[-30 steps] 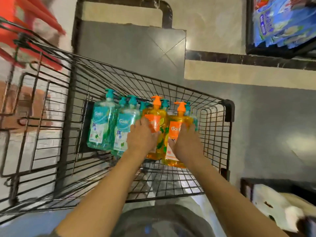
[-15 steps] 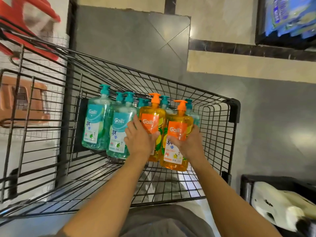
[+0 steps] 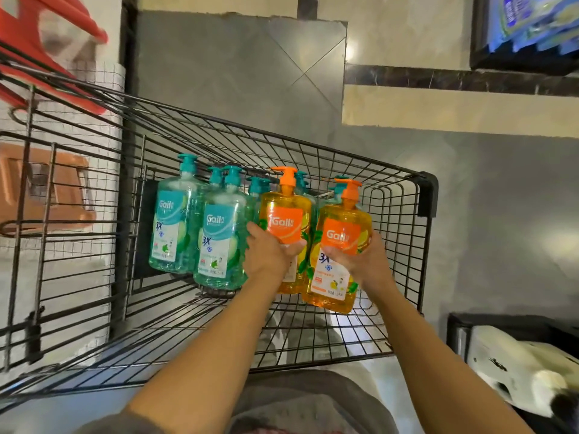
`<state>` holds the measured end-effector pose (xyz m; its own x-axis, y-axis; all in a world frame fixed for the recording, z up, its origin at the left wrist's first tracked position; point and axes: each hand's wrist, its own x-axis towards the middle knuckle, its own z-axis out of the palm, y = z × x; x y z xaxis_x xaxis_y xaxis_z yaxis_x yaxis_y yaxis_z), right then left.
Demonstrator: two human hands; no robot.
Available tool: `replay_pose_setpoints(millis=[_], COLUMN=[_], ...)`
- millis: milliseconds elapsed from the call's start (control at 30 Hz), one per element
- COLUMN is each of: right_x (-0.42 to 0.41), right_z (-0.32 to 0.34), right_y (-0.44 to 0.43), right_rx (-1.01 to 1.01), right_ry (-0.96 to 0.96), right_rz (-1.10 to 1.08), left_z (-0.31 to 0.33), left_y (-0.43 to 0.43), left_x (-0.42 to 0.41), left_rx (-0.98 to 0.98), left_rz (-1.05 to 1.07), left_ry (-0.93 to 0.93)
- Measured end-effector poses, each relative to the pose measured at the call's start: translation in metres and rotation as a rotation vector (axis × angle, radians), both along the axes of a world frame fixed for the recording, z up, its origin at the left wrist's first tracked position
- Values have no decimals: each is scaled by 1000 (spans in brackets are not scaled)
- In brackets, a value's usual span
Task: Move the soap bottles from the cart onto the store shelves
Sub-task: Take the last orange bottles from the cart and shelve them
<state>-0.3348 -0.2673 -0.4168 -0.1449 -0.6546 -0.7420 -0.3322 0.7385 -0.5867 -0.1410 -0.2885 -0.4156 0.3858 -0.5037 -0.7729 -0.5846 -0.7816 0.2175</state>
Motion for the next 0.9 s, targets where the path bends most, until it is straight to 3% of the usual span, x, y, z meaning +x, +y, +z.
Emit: replay_pose_setpoints(millis=[167, 400, 633, 900], right_x=[-19, -36, -28, -28], right_z=[-4, -9, -1, 31], right_y=[0, 2, 6, 33], right_rx=[-4, 47, 3, -88], right_ry=[-179, -237, -195, -109], right_rz=[15, 4, 23, 15], left_z=[2, -22, 12, 53], left_y=[3, 9, 13, 24], left_x=[14, 11, 6, 36], left_rx=[-14, 77, 8, -122], left_rz=[136, 134, 279, 226], left_ry=[166, 204, 339, 399])
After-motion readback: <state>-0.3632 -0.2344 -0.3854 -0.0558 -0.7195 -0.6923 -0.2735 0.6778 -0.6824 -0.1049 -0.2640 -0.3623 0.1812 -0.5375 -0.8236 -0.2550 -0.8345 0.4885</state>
